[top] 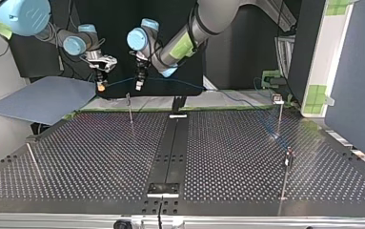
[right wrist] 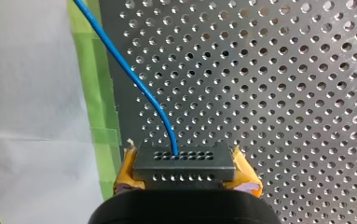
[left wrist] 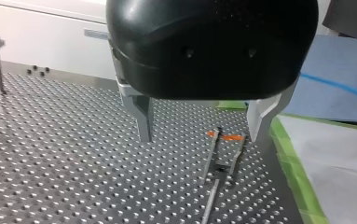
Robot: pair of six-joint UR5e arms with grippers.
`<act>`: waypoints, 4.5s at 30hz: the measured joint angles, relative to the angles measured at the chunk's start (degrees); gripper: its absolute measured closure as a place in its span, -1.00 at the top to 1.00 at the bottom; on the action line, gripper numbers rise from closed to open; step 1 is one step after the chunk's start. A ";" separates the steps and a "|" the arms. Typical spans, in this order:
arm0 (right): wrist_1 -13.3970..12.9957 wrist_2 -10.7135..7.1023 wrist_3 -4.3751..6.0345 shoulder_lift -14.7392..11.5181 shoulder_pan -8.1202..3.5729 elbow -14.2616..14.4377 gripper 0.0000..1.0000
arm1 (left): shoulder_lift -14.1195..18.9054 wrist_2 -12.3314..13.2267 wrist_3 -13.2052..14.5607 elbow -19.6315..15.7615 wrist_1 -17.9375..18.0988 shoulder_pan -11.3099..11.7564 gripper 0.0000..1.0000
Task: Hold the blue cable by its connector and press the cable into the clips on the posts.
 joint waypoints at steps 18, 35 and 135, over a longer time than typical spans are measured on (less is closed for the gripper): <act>-4.58 -3.16 1.50 -0.03 -1.66 0.54 -1.00 | 0.83 -1.20 0.02 -7.85 -0.05 -0.97 1.00; -5.91 -3.35 2.68 -0.03 -1.68 0.44 -1.00 | 6.75 2.15 -1.34 -9.46 -8.05 -2.33 1.00; -6.95 -3.52 4.28 0.07 -0.15 0.31 -1.00 | 2.52 7.72 10.95 21.97 -56.64 0.52 1.00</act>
